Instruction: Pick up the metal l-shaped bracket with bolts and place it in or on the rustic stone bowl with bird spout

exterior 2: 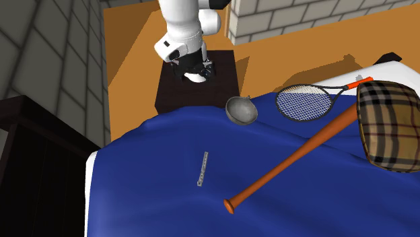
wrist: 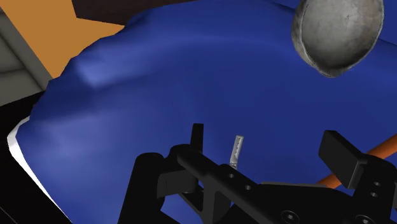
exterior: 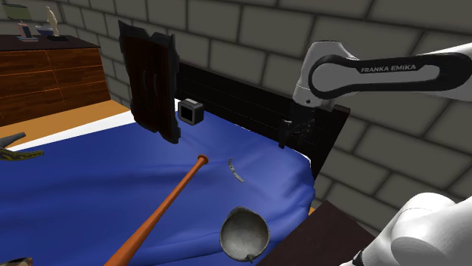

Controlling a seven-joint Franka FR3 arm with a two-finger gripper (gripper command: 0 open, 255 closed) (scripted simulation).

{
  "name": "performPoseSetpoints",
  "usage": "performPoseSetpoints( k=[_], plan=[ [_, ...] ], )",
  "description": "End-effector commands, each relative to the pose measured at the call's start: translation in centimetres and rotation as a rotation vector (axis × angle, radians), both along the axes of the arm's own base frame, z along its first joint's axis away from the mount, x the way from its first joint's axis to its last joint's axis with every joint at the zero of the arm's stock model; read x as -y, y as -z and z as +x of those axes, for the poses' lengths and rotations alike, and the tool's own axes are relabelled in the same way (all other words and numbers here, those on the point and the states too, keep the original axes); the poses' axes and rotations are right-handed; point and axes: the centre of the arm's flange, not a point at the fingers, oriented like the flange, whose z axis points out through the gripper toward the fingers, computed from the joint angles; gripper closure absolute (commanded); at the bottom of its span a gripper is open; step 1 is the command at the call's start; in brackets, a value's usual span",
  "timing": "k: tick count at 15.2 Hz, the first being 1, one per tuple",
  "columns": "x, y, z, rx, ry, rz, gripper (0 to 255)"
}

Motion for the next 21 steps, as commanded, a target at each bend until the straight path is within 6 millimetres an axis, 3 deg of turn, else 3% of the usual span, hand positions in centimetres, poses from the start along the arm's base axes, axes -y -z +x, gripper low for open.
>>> performPoseSetpoints(
  k=[1,18,21],
  plan=[
    [-0.6,2.2,1.6,0.004,0.003,-0.007,0],
    [-4.2,19.5,15.3,0.018,0.028,-0.065,0],
    [-4.3,20.9,15.5,0.018,0.028,-0.066,0]
  ],
)
